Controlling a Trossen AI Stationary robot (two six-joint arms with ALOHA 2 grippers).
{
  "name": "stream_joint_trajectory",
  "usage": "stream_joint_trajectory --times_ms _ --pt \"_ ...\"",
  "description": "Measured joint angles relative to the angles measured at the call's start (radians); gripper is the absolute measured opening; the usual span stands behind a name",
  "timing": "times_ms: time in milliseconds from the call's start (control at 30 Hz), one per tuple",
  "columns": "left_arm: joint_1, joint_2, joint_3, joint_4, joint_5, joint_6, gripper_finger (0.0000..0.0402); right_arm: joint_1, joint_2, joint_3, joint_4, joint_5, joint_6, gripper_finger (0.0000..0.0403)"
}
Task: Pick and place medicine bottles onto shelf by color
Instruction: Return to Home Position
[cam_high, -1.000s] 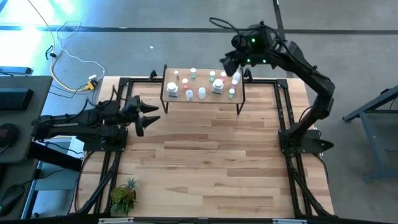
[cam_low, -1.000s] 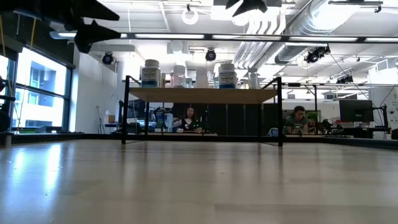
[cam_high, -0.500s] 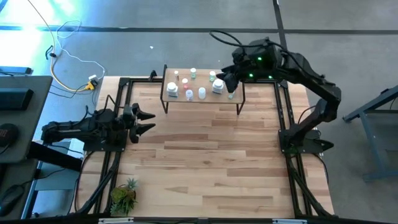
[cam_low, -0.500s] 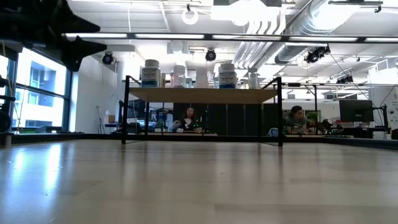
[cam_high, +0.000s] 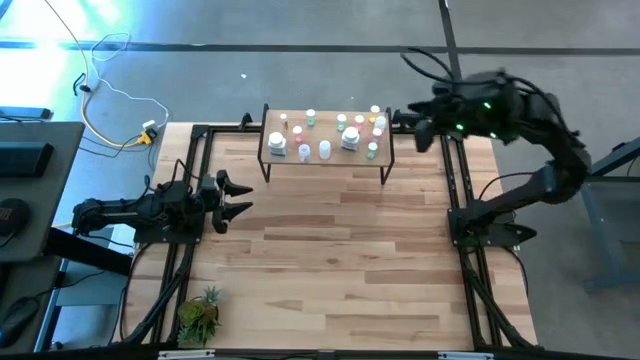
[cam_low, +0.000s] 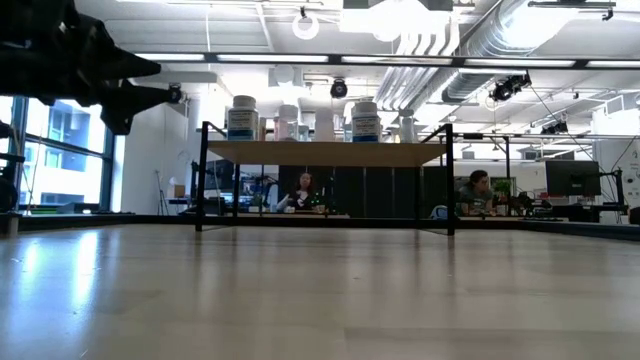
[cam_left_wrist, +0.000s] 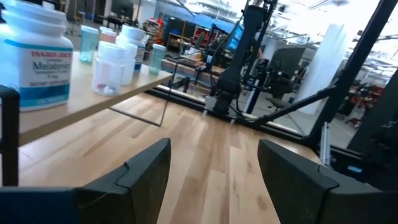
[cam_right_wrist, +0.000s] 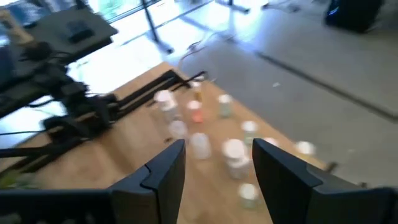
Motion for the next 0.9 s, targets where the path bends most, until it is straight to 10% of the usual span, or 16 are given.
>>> stream_joint_trajectory --times_ms 400,900 --pt "0.0 0.001 0.0 0.001 -0.009 0.032 0.0232 0.099 -0.466 -0.791 0.375 0.052 -0.009 0.0177" --pt "0.0 0.001 0.0 0.001 -0.009 0.03 0.0232 0.212 -0.853 -1.458 0.701 0.033 0.038 0.0177"
